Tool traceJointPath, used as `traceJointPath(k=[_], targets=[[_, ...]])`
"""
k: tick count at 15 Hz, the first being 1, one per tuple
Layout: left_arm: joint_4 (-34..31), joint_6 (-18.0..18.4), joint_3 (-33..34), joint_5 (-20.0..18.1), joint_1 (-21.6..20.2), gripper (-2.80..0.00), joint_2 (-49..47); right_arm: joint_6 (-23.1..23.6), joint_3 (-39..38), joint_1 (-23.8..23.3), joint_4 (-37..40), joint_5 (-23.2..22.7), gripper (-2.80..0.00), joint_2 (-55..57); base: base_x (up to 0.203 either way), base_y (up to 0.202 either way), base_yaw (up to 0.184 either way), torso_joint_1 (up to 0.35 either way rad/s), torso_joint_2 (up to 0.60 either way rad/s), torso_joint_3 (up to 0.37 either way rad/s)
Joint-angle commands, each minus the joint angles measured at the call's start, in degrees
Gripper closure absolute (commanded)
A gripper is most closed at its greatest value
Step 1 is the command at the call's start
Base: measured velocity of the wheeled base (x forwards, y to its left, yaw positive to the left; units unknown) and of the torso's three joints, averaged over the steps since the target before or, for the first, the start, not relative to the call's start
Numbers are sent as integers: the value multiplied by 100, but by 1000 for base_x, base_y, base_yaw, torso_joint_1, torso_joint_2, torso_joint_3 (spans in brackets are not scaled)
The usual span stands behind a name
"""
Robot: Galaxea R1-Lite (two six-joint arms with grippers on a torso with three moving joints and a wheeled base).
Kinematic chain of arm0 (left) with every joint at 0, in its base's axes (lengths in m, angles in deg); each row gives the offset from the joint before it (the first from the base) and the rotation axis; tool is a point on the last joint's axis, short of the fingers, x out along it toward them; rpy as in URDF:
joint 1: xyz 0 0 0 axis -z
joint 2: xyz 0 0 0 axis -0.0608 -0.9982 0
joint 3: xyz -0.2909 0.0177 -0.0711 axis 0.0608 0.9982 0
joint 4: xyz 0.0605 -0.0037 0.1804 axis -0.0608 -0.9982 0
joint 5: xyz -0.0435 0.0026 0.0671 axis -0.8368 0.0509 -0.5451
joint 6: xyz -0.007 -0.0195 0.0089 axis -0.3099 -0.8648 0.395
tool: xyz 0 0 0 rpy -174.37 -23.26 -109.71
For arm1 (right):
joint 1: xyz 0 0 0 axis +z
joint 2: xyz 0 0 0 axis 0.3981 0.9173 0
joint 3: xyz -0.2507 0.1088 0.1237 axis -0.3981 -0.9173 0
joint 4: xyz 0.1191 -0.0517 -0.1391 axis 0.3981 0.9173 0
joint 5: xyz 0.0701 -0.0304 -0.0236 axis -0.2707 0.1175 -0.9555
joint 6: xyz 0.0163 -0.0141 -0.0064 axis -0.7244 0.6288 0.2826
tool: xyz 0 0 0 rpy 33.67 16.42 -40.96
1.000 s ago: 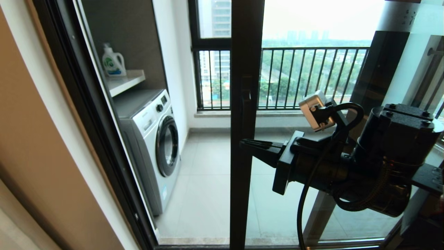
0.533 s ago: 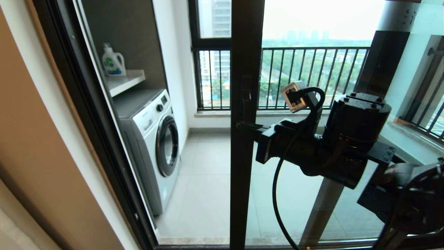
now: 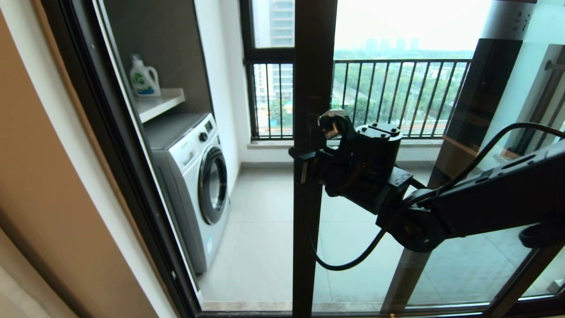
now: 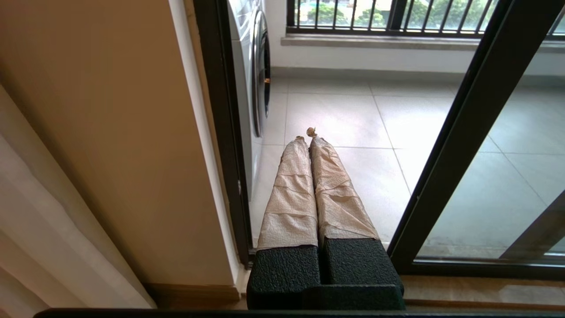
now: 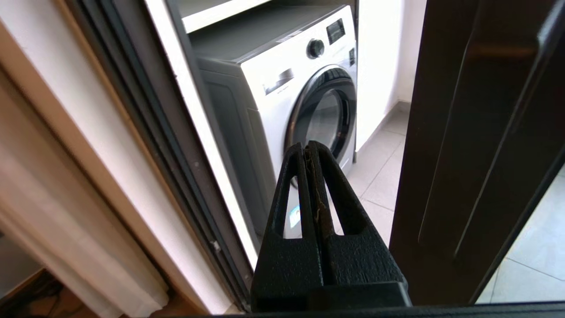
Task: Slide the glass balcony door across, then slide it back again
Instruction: Open the slid door
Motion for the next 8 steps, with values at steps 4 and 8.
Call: traceJointPath(k=[4,8], targets=[[-2,-2,-2,0,-1,0,-9,12,382,-31,-29,93,0,398,0,0,0,0,0,0],[-2,-2,-2,0,-1,0,-9,29,453,-172,-30,93,0,520,0,0,0,0,0,0]])
